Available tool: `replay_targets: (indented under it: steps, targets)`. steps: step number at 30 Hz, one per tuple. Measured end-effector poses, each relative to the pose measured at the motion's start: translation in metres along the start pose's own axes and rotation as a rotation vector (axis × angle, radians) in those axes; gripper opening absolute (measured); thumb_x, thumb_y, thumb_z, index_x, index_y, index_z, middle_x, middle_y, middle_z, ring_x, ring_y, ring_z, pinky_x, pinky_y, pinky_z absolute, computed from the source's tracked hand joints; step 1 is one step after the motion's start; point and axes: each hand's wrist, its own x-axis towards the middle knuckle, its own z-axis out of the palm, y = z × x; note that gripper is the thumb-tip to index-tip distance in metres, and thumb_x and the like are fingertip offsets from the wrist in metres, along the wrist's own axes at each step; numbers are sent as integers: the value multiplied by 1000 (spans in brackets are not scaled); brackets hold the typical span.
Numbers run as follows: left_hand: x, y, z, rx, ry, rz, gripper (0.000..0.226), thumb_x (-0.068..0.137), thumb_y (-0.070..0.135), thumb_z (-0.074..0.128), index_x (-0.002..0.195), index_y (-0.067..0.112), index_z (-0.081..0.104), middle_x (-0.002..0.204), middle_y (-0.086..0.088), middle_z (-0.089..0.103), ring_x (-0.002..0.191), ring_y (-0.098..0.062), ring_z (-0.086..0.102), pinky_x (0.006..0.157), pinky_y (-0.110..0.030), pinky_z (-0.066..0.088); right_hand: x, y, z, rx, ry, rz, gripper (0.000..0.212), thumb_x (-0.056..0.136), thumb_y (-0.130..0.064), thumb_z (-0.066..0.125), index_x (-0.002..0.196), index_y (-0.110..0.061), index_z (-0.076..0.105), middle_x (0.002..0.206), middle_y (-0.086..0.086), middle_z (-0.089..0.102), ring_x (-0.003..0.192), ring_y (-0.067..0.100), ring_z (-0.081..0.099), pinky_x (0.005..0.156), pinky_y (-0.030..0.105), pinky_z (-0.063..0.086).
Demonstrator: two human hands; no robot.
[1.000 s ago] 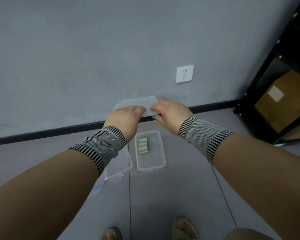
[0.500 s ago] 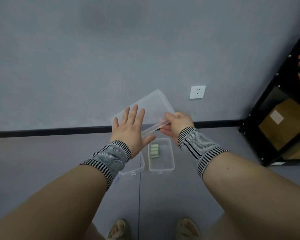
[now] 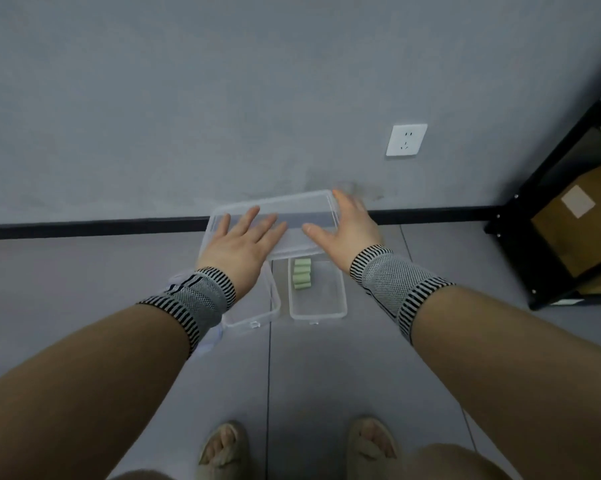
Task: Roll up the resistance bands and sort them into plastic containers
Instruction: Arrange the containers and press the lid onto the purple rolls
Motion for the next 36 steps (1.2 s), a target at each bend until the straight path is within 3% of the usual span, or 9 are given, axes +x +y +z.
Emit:
replay_targets:
  steps: [6, 13, 16, 18, 21, 23, 27, 32, 36]
  targets:
    - [44, 0, 54, 102, 23, 165, 80, 93, 10, 40, 147, 33, -13, 158, 10, -8, 145, -22, -15, 115, -51, -8, 42, 54, 46, -213, -146, 19, 81, 86, -63, 48, 149, -20, 20, 158, 7, 16, 145, 23, 15, 117, 43, 19]
    - [87, 5, 125, 81, 46, 81, 63, 98, 24, 38, 146, 46, 3, 158, 11, -4, 143, -28, -21, 105, -65, -11, 84, 113, 92, -288, -260, 200, 81, 87, -69, 37, 148, -18, 24, 151, 11, 33, 137, 30, 32, 111, 41, 29]
    - [106, 15, 149, -268, 83, -238, 60, 96, 38, 42, 146, 42, 9, 158, 4, -10, 144, -28, -15, 109, -63, -3, 95, 135, 113, -337, -221, 271, 78, 85, -71, 38, 137, -12, 43, 132, 17, 50, 121, 34, 45, 100, 41, 38]
    - [119, 22, 161, -780, 102, -537, 78, 91, 28, 56, 149, 34, 5, 158, -4, -10, 141, -23, 16, 114, -47, 21, 97, 148, 128, -272, -161, 361, 75, 83, -71, 41, 125, -10, 50, 119, 16, 55, 107, 32, 53, 88, 38, 43]
    - [127, 28, 187, -1298, 41, -657, 88, 90, 1, 54, 149, 36, -1, 152, -9, 29, 111, -21, 56, 87, -31, 48, 89, 165, 152, -123, -143, 526, 75, 84, -69, 44, 126, -7, 45, 119, 15, 54, 101, 32, 57, 79, 35, 46]
    - [127, 31, 203, -1462, 31, -649, 91, 89, -5, 52, 147, 44, 1, 145, 0, 42, 92, -11, 61, 73, -23, 54, 79, 176, 165, -85, -141, 592, 76, 86, -68, 43, 128, -5, 41, 122, 16, 53, 105, 32, 56, 78, 33, 43]
    - [128, 41, 224, -1519, -6, -625, 95, 88, -6, 54, 141, 56, 5, 131, 3, 54, 97, -14, 65, 81, -35, 57, 60, 191, 186, -55, -125, 697, 77, 87, -67, 40, 129, -3, 38, 127, 17, 52, 110, 33, 55, 74, 31, 38]
    - [127, 56, 239, -1449, 70, -660, 60, 98, 11, 37, 146, 43, 19, 109, 0, 66, 79, -15, 66, 84, -40, 55, 51, 197, 202, -21, -69, 781, 74, 89, -65, 40, 130, -3, 35, 131, 17, 51, 112, 33, 55, 75, 30, 36]
    - [126, 64, 248, -1424, -4, -568, 61, 94, 30, 52, 148, 34, 21, 112, 10, 64, 97, -8, 63, 97, -29, 46, 53, 200, 206, -15, -48, 826, 72, 91, -62, 40, 132, -3, 34, 134, 17, 49, 114, 33, 54, 76, 31, 38]
